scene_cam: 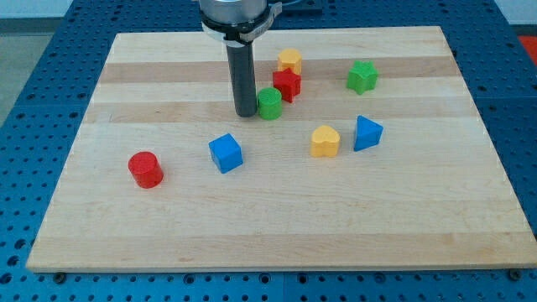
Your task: Move the blue cube slightly to the down
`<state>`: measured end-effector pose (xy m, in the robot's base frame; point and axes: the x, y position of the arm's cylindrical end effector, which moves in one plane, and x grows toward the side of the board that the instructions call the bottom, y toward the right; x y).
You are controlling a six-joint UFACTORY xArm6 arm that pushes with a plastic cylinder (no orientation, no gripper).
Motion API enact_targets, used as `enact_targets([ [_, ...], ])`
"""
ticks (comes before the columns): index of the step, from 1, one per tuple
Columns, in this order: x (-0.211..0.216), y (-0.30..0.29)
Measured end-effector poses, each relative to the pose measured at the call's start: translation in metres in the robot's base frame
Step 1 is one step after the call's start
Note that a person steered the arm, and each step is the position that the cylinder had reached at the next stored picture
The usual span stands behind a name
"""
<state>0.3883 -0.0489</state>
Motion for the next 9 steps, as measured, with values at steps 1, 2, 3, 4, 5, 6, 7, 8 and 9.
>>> enact_targets([
  [1,0.004,0.015],
  [2,0.004,0.015],
  [3,0.01,0.03],
  [4,0.012,0.03],
  [5,0.012,0.029],
  [6,-0.018,0.012],
  [7,-0.018,0.012],
  [8,-0.026,0.012],
  [9,0.027,0.012],
])
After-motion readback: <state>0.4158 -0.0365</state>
